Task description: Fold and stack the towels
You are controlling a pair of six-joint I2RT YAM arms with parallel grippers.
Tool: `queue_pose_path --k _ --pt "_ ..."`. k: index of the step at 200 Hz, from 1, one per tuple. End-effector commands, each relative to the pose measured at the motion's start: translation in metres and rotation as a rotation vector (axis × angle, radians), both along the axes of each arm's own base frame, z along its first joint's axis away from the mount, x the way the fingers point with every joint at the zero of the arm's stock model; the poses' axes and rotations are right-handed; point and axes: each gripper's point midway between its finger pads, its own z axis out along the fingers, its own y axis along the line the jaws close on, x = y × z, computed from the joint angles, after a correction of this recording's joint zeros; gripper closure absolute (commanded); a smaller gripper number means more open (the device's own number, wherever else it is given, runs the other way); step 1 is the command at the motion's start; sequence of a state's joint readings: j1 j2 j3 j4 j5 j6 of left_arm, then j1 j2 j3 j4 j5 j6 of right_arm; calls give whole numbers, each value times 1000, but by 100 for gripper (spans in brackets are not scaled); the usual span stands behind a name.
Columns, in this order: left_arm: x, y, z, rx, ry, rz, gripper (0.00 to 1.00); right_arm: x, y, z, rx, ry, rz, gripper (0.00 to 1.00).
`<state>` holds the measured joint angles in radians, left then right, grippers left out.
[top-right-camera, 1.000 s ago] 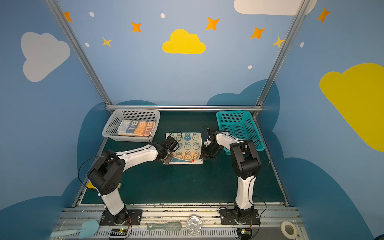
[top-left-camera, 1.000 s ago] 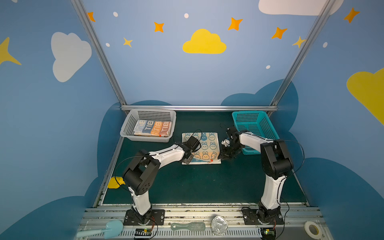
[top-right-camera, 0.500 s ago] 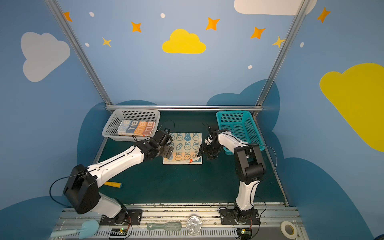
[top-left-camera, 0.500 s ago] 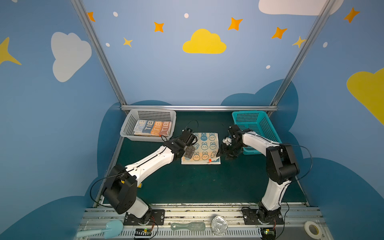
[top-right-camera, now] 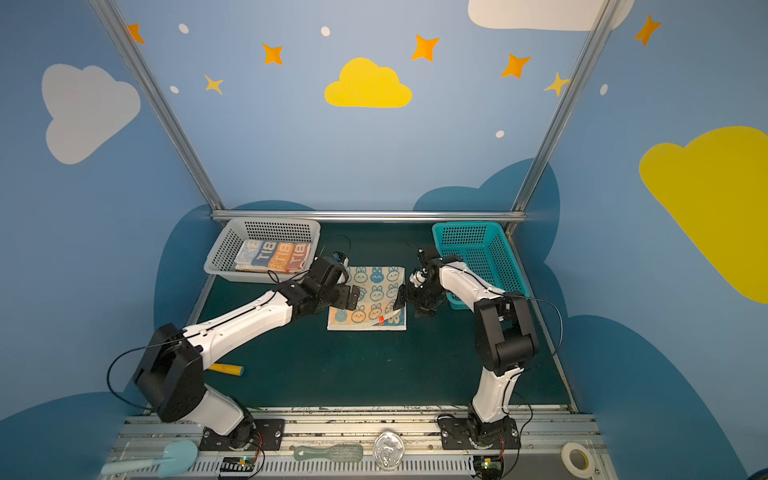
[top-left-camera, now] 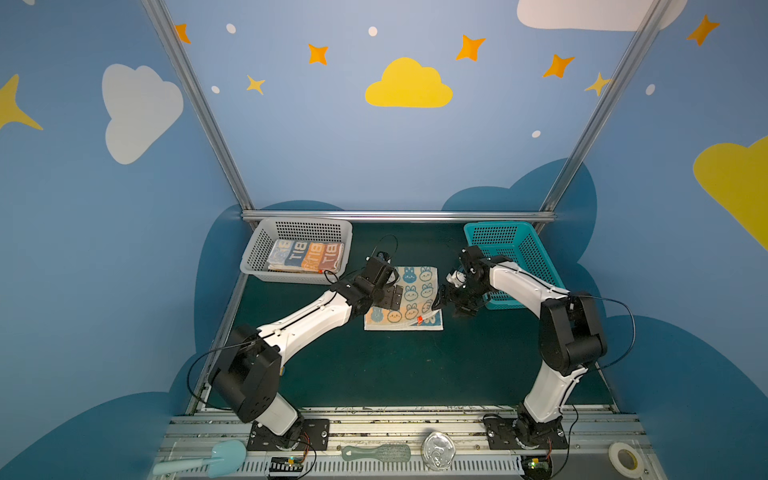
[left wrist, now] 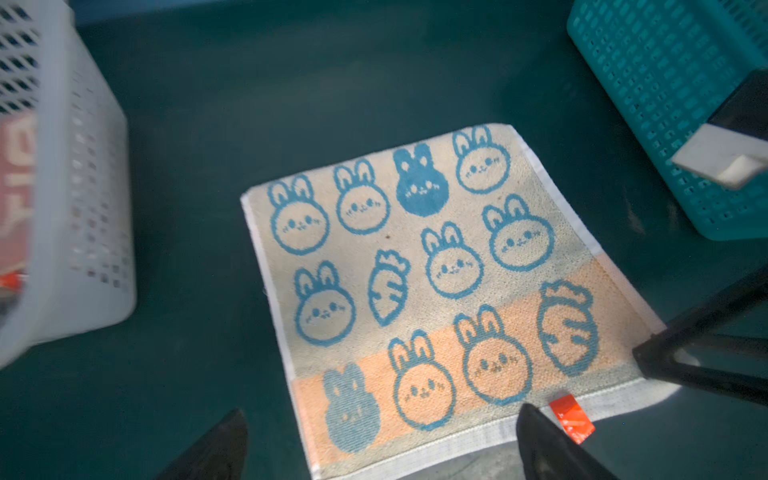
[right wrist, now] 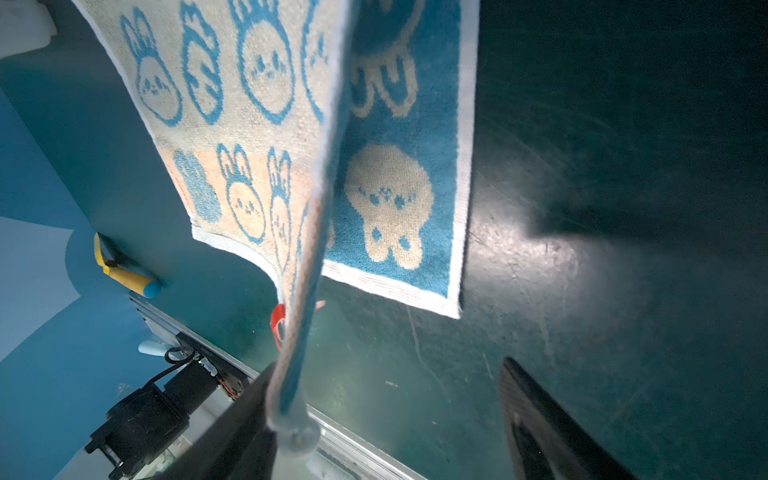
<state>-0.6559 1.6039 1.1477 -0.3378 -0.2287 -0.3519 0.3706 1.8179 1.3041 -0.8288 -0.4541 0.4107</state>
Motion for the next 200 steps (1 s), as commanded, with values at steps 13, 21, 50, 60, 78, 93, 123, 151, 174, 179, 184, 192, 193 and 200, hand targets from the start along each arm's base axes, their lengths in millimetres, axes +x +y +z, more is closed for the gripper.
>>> queue_pose_path --k 13,21,50,60,78,93,123,151,174,179,184,192,193,200 --pt "0 -32 -27 -128 119 -11 0 -12 2 -8 12 29 14 20" --pt "0 -33 -37 -130 141 -3 0 -14 3 -10 11 34 16 20" --pt "-2 -31 -58 -104 187 17 0 -18 1 -22 0 54 18 20" --pt "-4 -28 -66 -89 208 30 0 -19 0 -26 -7 62 19 20" --pt "-9 -22 -78 -61 239 40 0 -22 -3 -33 -20 73 23 19" --pt "-13 -17 -86 -48 254 50 0 -24 -6 -36 -31 79 25 19" --pt "-24 -8 -100 -29 290 66 0 -25 -9 -38 -38 85 28 18" --pt "-31 -4 -109 -25 312 77 0 -26 -12 -37 -44 84 25 17" --pt "-33 0 -116 -14 324 87 0 -26 -15 -34 -41 78 24 16" --pt "-34 1 -117 -11 328 89 0 -26 -15 -34 -42 80 26 16" --pt "-35 2 -118 -8 330 89 0 -26 -16 -33 -44 81 29 16" --pt "-36 3 -120 -7 332 93 0 -27 -18 -34 -52 83 30 15" --pt "-37 4 -120 -7 333 93 0 -28 -18 -34 -52 83 30 15" --pt "-38 5 -122 -8 334 96 0 -29 -20 -34 -57 84 31 15"
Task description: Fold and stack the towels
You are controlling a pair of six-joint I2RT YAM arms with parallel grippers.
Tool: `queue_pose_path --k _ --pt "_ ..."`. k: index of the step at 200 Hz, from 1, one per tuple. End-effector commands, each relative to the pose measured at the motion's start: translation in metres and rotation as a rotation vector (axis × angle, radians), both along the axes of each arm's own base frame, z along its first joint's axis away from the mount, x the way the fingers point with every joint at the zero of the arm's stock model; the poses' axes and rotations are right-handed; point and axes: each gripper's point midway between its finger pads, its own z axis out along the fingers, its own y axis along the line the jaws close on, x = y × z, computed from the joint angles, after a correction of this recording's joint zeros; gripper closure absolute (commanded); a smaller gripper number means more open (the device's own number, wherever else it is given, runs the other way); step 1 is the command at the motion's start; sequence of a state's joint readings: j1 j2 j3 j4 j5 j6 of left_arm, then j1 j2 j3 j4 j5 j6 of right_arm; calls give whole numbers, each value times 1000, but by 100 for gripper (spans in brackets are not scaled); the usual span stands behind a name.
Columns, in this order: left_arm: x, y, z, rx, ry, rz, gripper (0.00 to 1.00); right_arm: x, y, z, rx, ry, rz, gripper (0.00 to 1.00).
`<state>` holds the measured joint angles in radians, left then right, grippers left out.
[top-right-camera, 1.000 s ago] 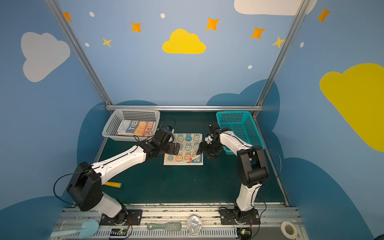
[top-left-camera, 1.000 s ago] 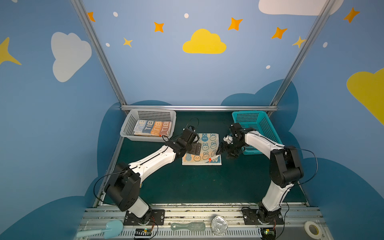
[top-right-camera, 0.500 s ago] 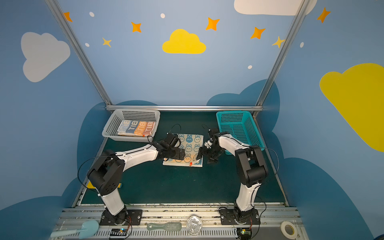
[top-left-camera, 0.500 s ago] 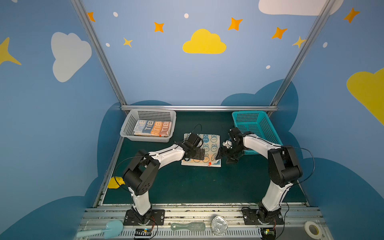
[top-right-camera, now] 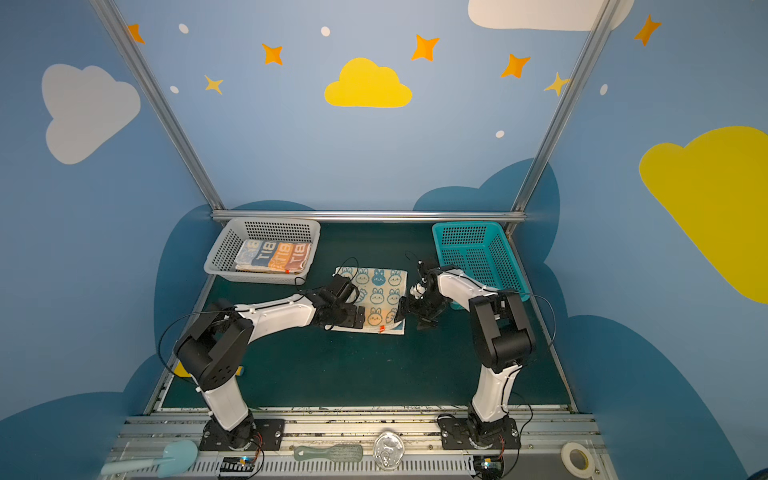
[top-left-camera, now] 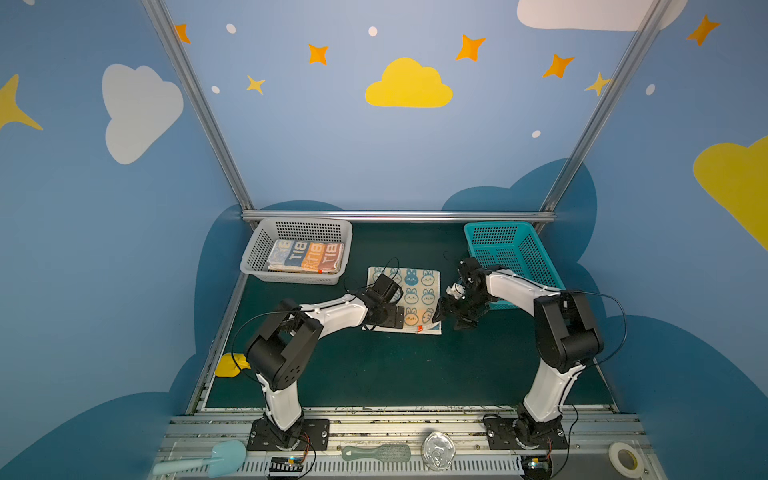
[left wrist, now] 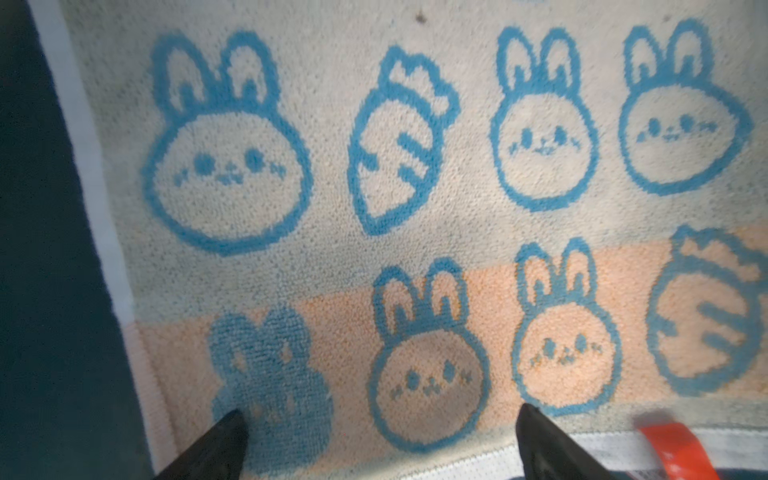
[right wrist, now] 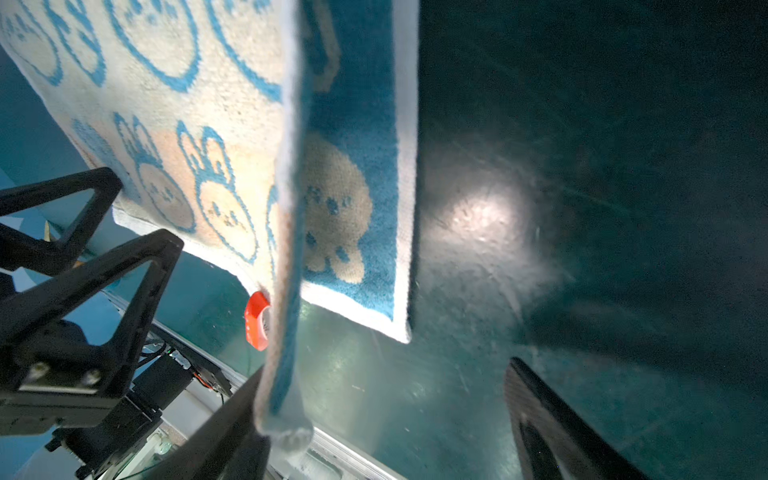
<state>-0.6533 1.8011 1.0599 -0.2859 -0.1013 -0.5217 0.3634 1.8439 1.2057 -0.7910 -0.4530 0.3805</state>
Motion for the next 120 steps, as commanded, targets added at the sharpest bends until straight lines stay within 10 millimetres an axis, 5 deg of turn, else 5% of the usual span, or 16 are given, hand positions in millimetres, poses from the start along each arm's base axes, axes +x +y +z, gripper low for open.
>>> queue_pose_path --k 1,120 --pt "-9 9 -16 20 43 18 0 -9 -10 -1 -28 18 12 15" --pt "-20 18 -23 30 57 32 0 8 -15 33 46 -41 -52 14"
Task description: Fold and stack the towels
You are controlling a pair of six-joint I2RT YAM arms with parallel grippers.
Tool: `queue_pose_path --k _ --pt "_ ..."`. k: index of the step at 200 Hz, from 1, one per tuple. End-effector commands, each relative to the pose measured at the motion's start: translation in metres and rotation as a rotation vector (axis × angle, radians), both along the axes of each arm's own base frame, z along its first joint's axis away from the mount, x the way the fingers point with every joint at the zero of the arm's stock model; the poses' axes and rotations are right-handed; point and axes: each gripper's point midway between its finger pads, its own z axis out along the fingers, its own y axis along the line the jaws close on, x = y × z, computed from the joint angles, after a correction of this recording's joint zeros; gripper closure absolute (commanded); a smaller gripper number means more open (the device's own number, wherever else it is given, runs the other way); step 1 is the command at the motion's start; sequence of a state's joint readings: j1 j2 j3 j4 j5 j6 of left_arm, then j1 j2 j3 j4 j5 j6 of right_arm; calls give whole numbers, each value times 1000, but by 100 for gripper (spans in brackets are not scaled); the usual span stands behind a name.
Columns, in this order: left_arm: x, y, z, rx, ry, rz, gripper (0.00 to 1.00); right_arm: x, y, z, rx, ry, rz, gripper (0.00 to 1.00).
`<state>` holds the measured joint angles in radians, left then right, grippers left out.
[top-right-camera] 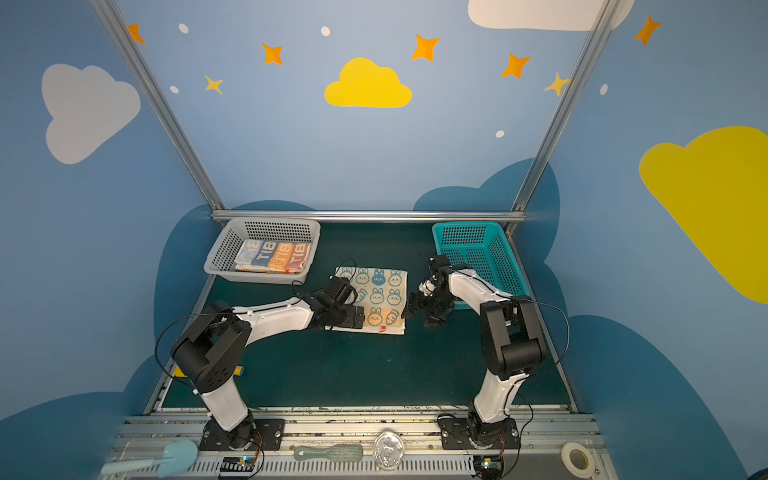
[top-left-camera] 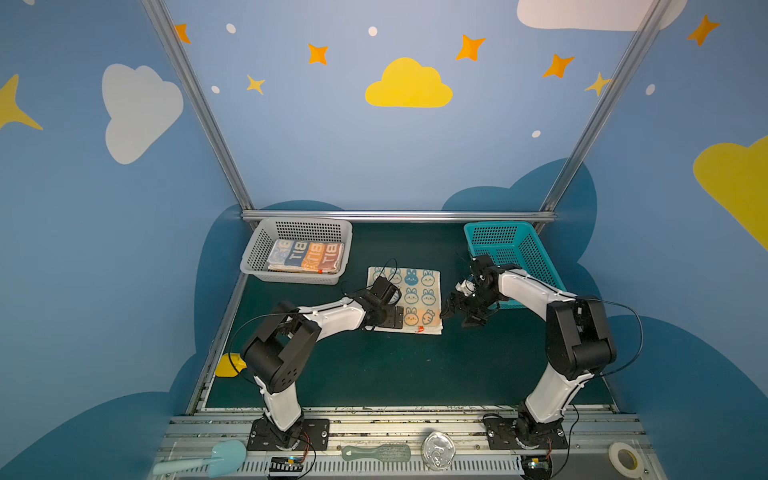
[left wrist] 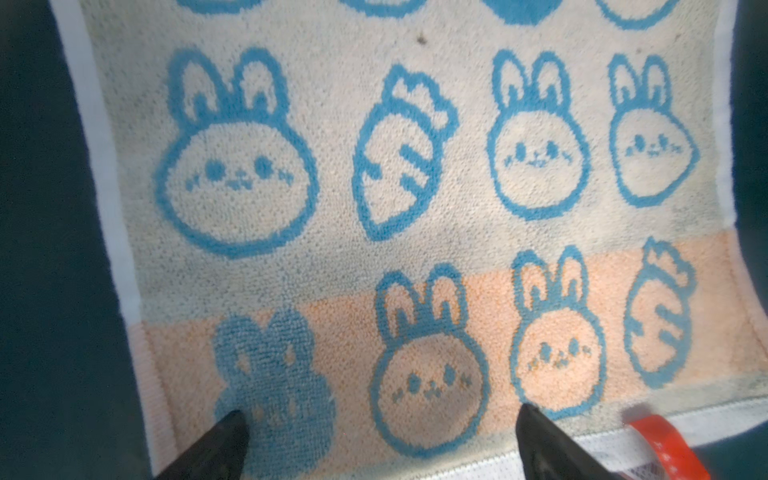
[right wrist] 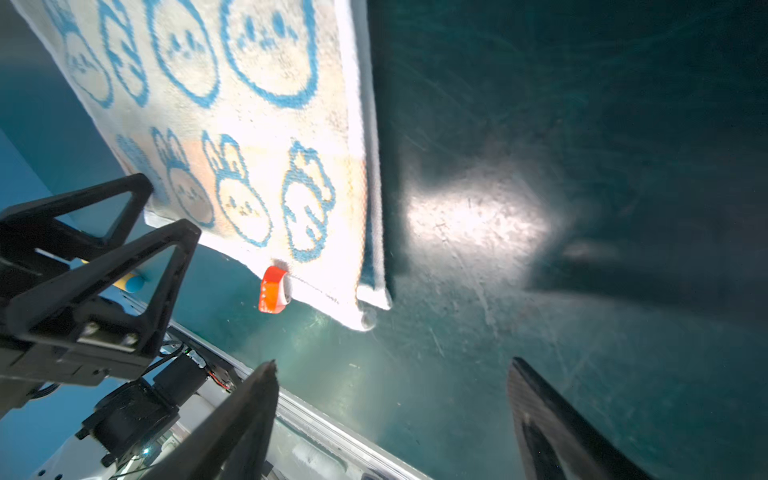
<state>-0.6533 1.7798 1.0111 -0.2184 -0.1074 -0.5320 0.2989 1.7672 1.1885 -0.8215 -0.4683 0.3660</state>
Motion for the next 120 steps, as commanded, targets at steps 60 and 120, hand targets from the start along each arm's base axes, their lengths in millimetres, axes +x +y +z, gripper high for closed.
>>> queue_pose_path --k 60,120 --pt "-2 5 46 -56 -78 22 0 20 54 31 230 -37 -23 14" --pt "23 11 86 -59 -243 52 0 18 83 9 267 27 6 14"
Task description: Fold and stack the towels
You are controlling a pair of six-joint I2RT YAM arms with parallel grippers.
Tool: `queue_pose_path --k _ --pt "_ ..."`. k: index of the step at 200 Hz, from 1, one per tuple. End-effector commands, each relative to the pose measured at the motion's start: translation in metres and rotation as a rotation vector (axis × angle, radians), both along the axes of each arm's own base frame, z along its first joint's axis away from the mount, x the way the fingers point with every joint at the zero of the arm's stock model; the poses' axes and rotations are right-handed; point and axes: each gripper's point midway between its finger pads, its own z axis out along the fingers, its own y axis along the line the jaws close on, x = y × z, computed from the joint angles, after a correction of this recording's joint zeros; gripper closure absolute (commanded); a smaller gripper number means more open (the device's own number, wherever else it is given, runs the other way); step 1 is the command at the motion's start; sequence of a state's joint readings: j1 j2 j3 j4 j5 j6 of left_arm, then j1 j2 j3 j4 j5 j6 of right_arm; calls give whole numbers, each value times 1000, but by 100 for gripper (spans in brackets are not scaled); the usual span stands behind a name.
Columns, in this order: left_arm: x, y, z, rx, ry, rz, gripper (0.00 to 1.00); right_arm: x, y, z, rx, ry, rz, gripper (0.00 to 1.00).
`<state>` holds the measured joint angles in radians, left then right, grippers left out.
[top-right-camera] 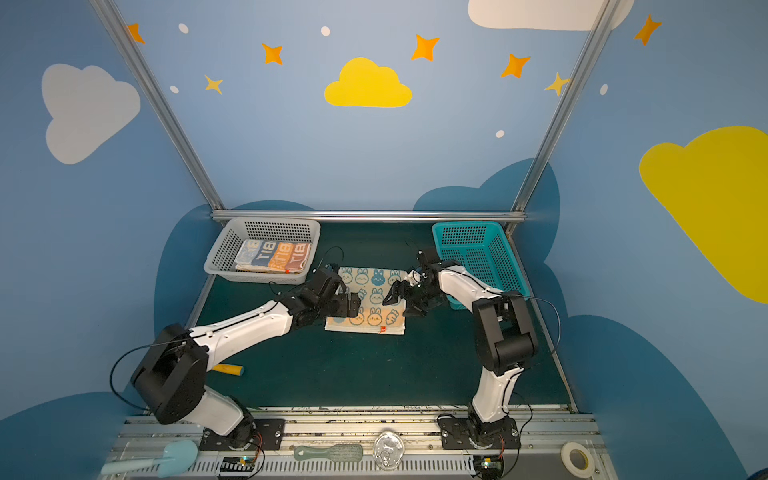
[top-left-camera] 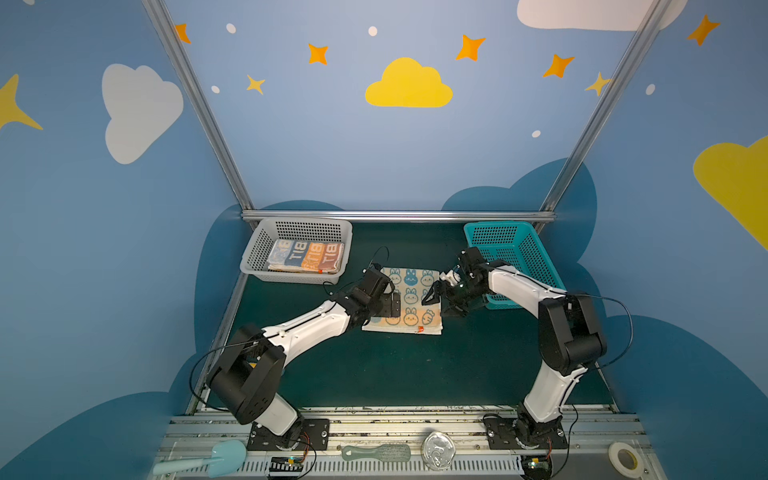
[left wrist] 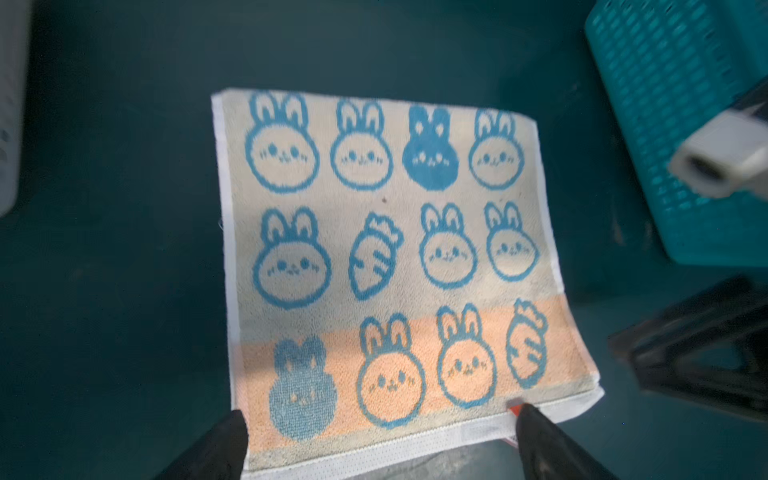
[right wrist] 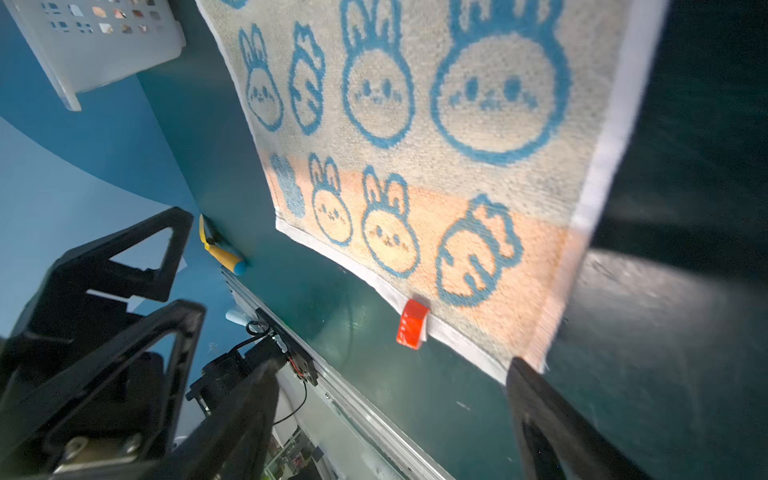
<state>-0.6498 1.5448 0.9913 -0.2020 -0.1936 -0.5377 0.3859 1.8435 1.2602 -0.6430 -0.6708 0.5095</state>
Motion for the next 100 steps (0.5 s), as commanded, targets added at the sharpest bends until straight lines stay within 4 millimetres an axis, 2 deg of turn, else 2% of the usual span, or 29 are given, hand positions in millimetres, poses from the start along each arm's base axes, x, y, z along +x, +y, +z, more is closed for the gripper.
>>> queue_pose_path --k 1,47,100 --pt "8 2 -3 28 -16 -3 0 -4 13 -12 30 40 6 14" --pt "3 -3 -41 6 85 6 0 -23 6 -44 -1 100 8 14" --pt "-18 -10 -84 -55 224 22 0 -38 -3 -53 -24 119 24 14"
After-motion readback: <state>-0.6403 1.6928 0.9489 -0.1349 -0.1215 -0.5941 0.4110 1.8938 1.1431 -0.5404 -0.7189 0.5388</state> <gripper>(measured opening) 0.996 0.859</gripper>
